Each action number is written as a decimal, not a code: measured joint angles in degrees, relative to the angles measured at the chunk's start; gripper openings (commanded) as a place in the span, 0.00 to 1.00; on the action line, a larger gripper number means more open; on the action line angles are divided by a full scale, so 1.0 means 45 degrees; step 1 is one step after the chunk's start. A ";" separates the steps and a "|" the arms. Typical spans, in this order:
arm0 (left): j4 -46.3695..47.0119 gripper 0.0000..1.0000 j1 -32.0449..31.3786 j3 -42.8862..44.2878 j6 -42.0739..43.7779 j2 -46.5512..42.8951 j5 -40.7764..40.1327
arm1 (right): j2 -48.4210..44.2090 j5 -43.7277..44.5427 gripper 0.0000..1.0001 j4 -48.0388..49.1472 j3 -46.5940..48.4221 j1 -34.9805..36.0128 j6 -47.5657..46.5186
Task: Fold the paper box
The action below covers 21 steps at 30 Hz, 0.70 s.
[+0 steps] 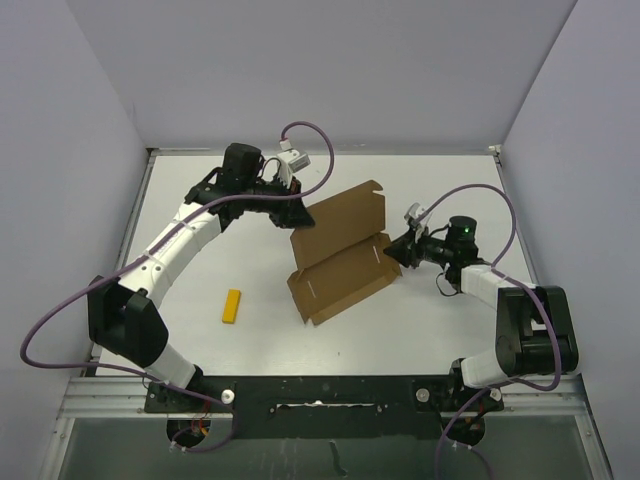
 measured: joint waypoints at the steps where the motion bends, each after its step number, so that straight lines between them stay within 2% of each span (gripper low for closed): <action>1: 0.0000 0.00 0.0000 0.0000 0.0005 0.0000 -0.0015 | 0.0000 -0.0083 0.22 -0.0126 0.0092 -0.0010 -0.0005; 6: -0.0005 0.00 0.0000 0.0000 0.0189 0.0000 -0.0092 | 0.0000 -0.0495 0.29 -0.0743 0.0461 -0.0165 0.0015; 13: -0.0049 0.00 0.0000 0.0000 0.0699 0.0000 -0.0107 | 0.0000 -0.1569 0.48 -0.1962 0.1331 -0.0622 0.0044; 21: -0.0311 0.00 0.0000 0.0102 0.1384 0.0000 -0.0107 | 0.0000 -0.2579 0.55 -0.4979 0.3118 -0.1375 -0.0923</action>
